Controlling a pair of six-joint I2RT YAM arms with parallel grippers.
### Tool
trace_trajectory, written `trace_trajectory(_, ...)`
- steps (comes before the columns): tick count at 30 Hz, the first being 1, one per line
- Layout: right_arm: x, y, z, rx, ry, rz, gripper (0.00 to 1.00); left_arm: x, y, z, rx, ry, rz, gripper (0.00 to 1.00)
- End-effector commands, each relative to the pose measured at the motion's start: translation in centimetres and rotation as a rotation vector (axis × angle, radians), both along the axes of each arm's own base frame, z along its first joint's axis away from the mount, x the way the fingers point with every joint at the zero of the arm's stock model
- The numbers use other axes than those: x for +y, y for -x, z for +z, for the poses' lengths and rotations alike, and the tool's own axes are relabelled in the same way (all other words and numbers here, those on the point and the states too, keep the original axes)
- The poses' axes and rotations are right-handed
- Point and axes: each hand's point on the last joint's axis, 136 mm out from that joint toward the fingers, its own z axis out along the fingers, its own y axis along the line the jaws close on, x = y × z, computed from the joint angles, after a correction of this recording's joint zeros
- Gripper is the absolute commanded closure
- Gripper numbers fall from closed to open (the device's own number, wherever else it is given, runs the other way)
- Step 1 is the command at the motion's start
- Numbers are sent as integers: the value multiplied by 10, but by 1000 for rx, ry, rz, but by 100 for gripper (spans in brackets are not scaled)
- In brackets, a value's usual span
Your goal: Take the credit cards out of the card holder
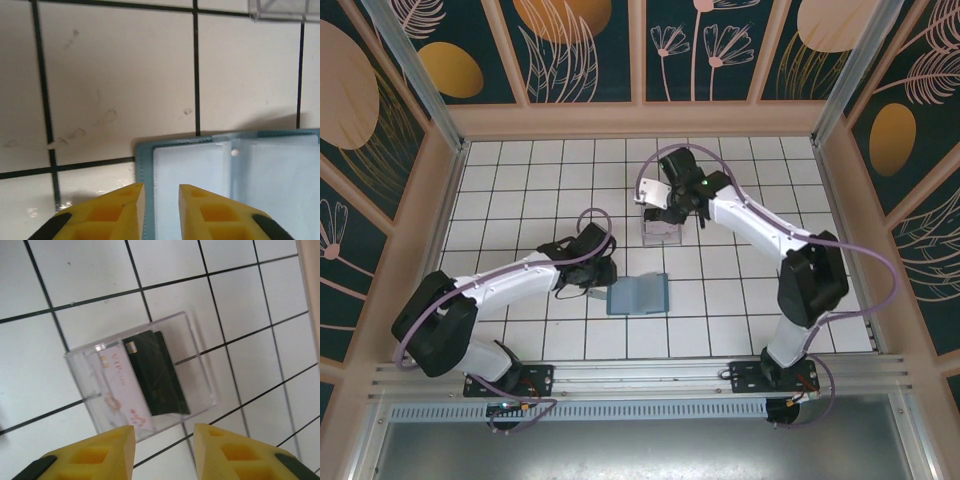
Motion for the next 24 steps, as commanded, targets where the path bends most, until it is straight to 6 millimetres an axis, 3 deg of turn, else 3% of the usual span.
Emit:
trace_trajectory(1,1,8,11,-4,-161,-120,63,22,-13,12,-55,-45,47,69)
trace_trajectory(4,-16,13,1,-16,-188,-209,61,40,-27,22,-112,-85,92,59)
trace_trajectory(7,-39,11,-3,-52,-229,-326,59,58,-41,33,-180,-149,130,43)
trace_trajectory(10,-61,10,-5,-81,-309,-445,29,77,-55,42,-246,-219,166,27)
trace_trajectory(12,-82,7,-9,-102,-367,-534,2,93,-64,47,-291,-284,202,18)
trace_trajectory(15,-111,5,-17,-134,-439,-645,1,117,-77,50,-340,-371,255,2)
trace_trajectory(20,-160,-4,-30,-193,-572,-839,1,150,-97,46,-392,-471,323,1)
trace_trajectory(24,-199,-13,-35,-264,-721,-967,1,189,-111,47,-461,-517,440,1)
